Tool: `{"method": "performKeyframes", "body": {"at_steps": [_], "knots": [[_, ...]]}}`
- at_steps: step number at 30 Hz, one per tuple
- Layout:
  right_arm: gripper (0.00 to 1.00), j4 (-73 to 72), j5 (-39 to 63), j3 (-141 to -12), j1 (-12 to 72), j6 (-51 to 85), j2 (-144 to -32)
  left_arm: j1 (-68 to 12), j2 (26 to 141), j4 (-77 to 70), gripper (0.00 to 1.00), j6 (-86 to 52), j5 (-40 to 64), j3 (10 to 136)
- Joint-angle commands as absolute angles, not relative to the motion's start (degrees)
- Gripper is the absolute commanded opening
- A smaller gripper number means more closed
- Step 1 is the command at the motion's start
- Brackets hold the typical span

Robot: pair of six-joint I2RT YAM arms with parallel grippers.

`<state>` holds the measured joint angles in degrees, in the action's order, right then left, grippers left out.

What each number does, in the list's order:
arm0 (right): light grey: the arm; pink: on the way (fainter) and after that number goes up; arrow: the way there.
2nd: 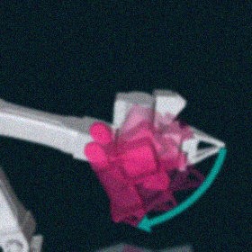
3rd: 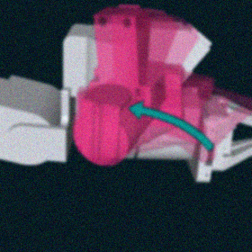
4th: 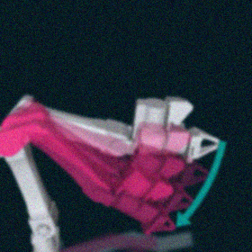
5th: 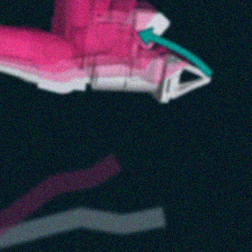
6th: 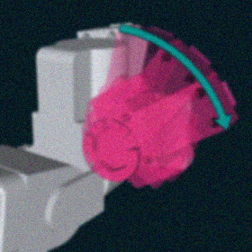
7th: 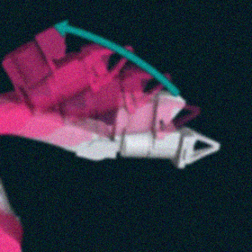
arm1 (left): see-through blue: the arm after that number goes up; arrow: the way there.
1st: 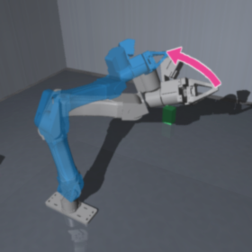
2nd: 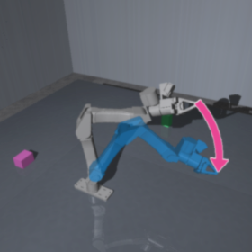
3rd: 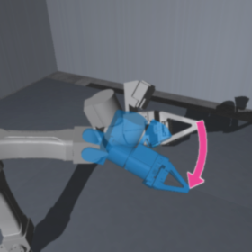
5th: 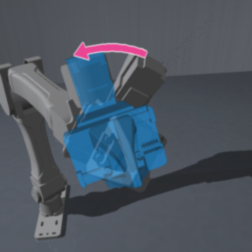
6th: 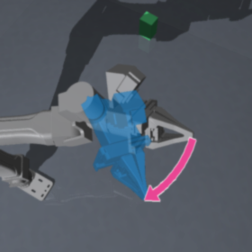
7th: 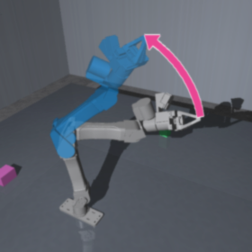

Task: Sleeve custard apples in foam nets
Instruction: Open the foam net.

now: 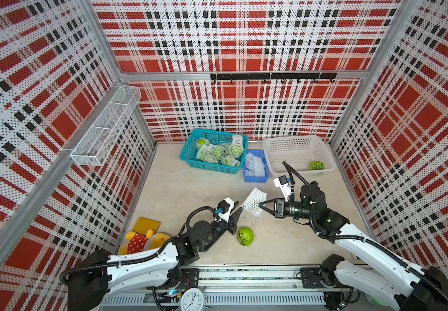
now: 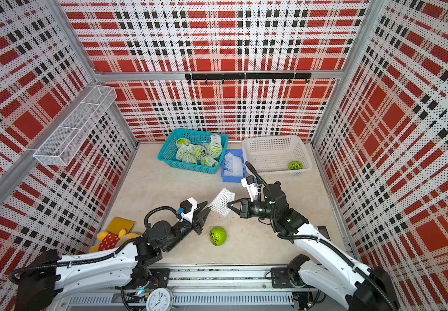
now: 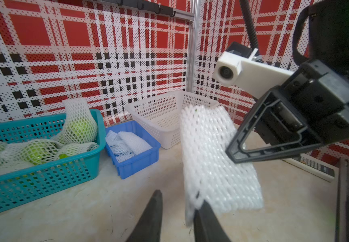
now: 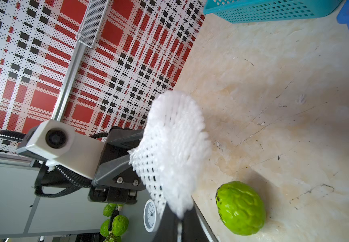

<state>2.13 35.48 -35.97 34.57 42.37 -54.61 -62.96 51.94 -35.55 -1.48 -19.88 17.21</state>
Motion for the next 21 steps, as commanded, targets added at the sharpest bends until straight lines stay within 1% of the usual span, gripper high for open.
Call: {"method": "performKeyframes", "body": {"at_steps": [1, 2, 3, 5, 9, 12, 17, 21], "knots": [[0.00, 5.1, 34.5, -38.5, 34.1, 37.4, -54.3, -63.9, 48.8, -31.9, 0.55, -3.1, -18.0, 16.2], [0.00, 7.1, 34.0, -39.3, 34.1, 35.7, -54.4, -64.2, 47.4, -29.0, 0.60, -3.8, -18.2, 16.2], [0.00, 8.9, 33.3, -39.8, 34.1, 34.0, -54.5, -64.2, 46.0, -26.0, 0.62, -4.7, -18.4, 16.4], [0.00, 12.6, 31.3, -40.9, 34.2, 29.8, -54.7, -64.3, 42.9, -18.0, 0.64, -6.6, -18.3, 17.6], [0.00, 15.3, 27.6, -41.3, 34.2, 23.7, -54.8, -64.3, 37.7, -3.1, 0.64, -12.0, -20.6, 20.2], [0.00, 16.2, 24.1, -41.3, 35.5, 18.5, -55.5, -64.2, 35.3, 4.7, 0.63, -14.1, -21.6, 22.6], [0.00, 14.6, 18.6, -40.8, 42.4, 10.0, -56.0, -63.8, 34.9, 5.9, 0.59, -13.9, -18.2, 24.9], [0.00, 9.6, 17.4, -38.5, 47.2, 6.0, -53.9, -61.1, 36.9, 4.7, 0.54, -14.6, -9.5, 25.4]]}}
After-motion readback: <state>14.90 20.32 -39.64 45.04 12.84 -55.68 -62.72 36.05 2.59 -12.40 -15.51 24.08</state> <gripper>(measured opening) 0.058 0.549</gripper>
